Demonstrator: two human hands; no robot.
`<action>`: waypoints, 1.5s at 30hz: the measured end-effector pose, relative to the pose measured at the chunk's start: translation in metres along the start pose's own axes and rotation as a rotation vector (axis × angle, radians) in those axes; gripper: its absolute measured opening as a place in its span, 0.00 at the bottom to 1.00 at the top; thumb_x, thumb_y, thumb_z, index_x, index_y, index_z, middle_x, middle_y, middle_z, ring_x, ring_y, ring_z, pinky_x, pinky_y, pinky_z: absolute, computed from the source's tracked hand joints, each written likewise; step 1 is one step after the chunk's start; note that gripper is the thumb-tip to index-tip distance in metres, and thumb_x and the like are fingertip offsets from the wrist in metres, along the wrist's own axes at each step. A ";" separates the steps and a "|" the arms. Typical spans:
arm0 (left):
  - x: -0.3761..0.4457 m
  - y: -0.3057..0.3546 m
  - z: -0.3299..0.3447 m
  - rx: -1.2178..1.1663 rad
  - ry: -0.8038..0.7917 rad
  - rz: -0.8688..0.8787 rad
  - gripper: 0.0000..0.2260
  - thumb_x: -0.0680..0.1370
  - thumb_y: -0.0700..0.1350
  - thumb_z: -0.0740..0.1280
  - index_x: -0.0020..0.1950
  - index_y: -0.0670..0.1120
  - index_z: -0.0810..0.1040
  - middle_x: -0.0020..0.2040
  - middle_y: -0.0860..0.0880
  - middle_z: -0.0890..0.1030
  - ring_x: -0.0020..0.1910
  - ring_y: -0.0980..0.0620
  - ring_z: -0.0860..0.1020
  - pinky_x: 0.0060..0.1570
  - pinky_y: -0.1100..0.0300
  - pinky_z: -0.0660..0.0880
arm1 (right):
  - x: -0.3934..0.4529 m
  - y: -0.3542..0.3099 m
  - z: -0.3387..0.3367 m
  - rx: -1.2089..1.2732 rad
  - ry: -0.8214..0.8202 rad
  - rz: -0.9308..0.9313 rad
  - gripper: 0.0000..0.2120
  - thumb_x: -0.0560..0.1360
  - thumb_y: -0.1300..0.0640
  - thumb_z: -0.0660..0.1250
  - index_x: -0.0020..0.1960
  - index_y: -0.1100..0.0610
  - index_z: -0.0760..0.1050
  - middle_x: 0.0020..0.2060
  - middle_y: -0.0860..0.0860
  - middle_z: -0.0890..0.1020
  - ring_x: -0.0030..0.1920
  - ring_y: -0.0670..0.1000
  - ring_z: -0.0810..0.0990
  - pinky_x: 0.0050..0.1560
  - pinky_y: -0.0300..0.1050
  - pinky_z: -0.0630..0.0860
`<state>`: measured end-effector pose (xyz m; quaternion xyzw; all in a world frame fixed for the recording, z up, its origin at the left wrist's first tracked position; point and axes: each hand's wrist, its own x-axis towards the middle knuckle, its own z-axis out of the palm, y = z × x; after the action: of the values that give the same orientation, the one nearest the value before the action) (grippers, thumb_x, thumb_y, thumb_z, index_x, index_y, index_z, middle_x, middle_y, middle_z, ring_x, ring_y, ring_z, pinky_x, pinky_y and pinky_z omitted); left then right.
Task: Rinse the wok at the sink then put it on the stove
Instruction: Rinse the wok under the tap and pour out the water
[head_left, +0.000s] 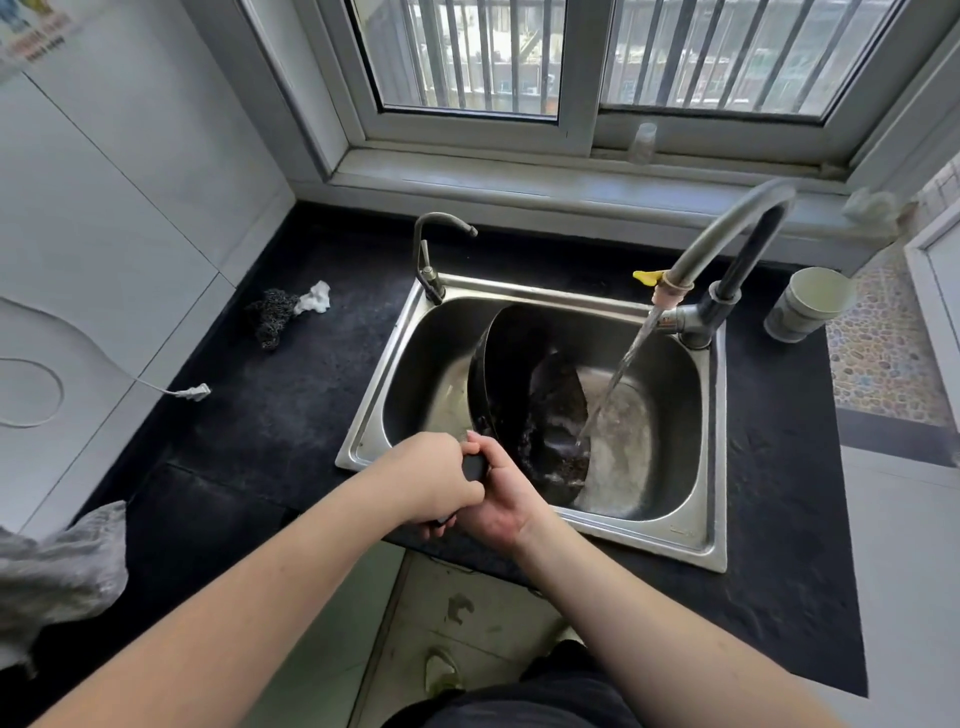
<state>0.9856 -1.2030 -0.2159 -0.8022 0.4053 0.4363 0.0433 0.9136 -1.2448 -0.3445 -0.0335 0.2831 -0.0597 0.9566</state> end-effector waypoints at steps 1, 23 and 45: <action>0.000 0.001 -0.002 0.031 0.003 0.008 0.12 0.77 0.44 0.60 0.53 0.38 0.77 0.33 0.43 0.81 0.28 0.46 0.80 0.30 0.60 0.78 | -0.001 0.000 0.003 0.017 -0.025 -0.002 0.09 0.72 0.47 0.65 0.42 0.52 0.70 0.40 0.52 0.75 0.37 0.55 0.78 0.37 0.48 0.71; -0.038 0.047 -0.122 0.614 0.187 0.070 0.14 0.76 0.47 0.63 0.42 0.40 0.84 0.25 0.48 0.79 0.24 0.51 0.79 0.31 0.64 0.76 | 0.002 -0.036 0.102 0.142 -0.240 -0.130 0.24 0.69 0.47 0.69 0.58 0.63 0.73 0.50 0.58 0.78 0.57 0.56 0.72 0.50 0.49 0.76; -0.014 0.036 -0.079 0.548 0.645 0.560 0.09 0.72 0.47 0.71 0.52 0.51 0.78 0.43 0.52 0.81 0.46 0.49 0.78 0.42 0.58 0.69 | -0.027 -0.042 0.066 0.181 -0.156 -0.191 0.24 0.77 0.50 0.53 0.35 0.62 0.80 0.27 0.49 0.72 0.34 0.47 0.66 0.42 0.42 0.67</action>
<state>1.0088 -1.2518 -0.1468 -0.7158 0.6972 0.0390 0.0060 0.9232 -1.2813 -0.2710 0.0216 0.1969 -0.1729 0.9648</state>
